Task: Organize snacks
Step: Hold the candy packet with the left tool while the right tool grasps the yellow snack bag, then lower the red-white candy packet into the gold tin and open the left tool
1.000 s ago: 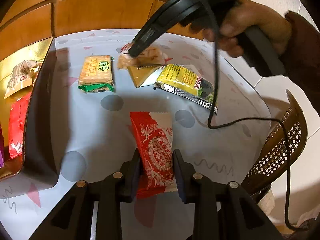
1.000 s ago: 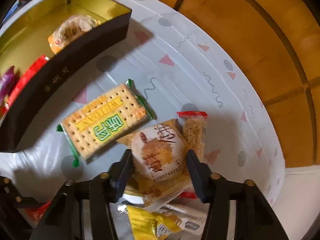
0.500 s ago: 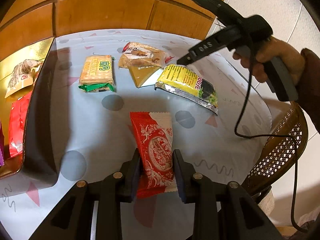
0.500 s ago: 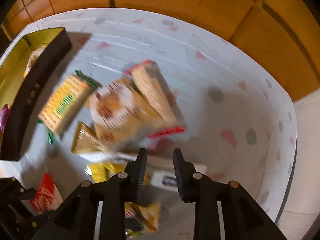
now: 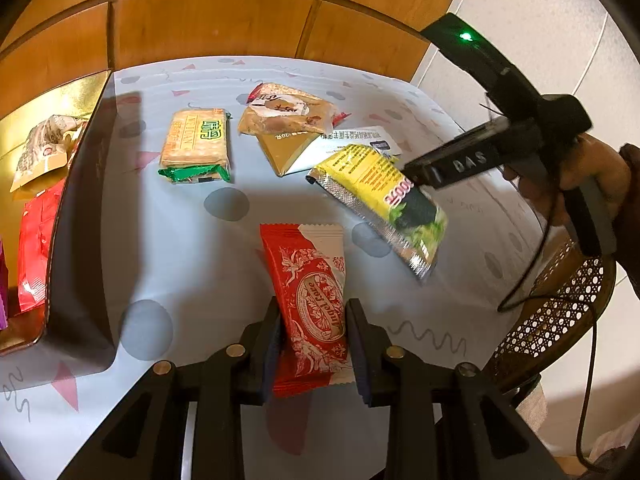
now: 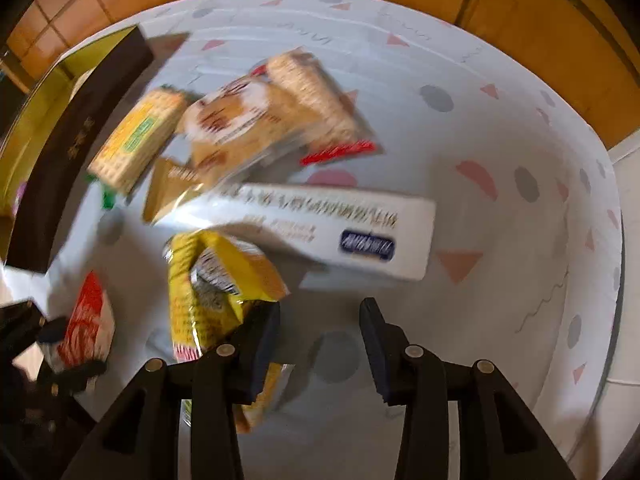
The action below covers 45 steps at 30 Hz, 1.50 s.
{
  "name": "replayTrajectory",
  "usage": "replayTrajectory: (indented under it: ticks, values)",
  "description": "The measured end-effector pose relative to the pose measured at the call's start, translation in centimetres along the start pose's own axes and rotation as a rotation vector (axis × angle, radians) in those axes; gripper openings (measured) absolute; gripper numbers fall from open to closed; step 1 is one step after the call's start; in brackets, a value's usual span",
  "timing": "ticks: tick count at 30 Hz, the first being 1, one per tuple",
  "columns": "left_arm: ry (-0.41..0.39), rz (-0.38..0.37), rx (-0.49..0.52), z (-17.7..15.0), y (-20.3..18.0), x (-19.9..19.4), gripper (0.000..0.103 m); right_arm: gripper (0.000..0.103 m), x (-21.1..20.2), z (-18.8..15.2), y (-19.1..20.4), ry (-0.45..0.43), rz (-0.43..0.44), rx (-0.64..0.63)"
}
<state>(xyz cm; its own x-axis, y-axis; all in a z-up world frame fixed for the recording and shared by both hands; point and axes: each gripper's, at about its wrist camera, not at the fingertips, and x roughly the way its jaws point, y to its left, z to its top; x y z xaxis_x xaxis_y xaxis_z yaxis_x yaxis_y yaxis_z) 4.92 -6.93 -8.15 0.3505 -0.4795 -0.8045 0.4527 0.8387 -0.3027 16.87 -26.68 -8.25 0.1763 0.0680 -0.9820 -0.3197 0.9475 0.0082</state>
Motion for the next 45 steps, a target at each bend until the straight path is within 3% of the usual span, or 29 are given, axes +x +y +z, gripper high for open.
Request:
replayTrajectory:
  ticks: [3, 6, 9, 11, 16, 18, 20, 21, 30, 33, 35, 41, 45]
  values:
    - [-0.003, -0.004, -0.004, 0.0, 0.1, 0.0, 0.031, 0.048, -0.4, -1.0, 1.2, 0.023, 0.001, -0.023]
    - [-0.003, 0.0, -0.002, -0.1, 0.1, 0.0, 0.031, 0.052, -1.7, -1.6, 1.6, -0.01, 0.013, 0.0]
    - [-0.002, -0.001, 0.001, -0.1, 0.1, -0.1, 0.031, 0.064, -3.8, -2.9, 1.4, -0.068, 0.054, 0.056]
    - [0.0, -0.003, 0.0, -0.1, 0.1, -0.1, 0.031, 0.078, -5.2, -3.8, 1.6, -0.118, 0.089, 0.097]
    - [-0.012, 0.004, 0.004, -0.1, -0.1, -0.1, 0.03, 0.078, -6.5, -5.8, 2.8, -0.209, 0.145, 0.171]
    - [-0.012, 0.007, -0.003, -0.1, -0.2, -0.4, 0.03, 0.074, -5.7, -5.4, 3.8, -0.218, 0.11, 0.145]
    - [-0.017, 0.021, 0.008, -0.3, -0.3, -0.9, 0.029, 0.045, -4.9, -5.1, 4.9, -0.213, 0.117, 0.123]
    - [-0.018, 0.018, 0.006, -0.4, -0.2, -1.1, 0.029, 0.043, -4.5, -4.7, 5.0, -0.214, 0.115, 0.115]
    - [-0.104, -0.006, -0.001, -0.3, 0.2, -5.9, 0.029, 0.044, -0.7, -3.7, 5.9, -0.182, 0.089, 0.077]
    - [-0.15, -0.014, -0.041, 0.3, 1.4, -8.7, 0.029, 0.044, -0.5, -3.8, 6.2, -0.193, 0.07, 0.079]
    - [-0.199, -0.008, -0.089, 0.9, 3.0, -11.1, 0.029, 0.05, -0.4, -3.9, 6.4, -0.197, 0.071, 0.076]
    - [-0.265, 0.113, -0.275, 3.2, 10.4, -15.2, 0.029, 0.06, 0.1, -3.2, 7.3, -0.162, 0.051, 0.068]
    - [-0.239, 0.206, -0.351, 5.1, 14.9, -15.3, 0.03, 0.06, 0.0, -3.5, 7.8, -0.188, 0.027, 0.053]
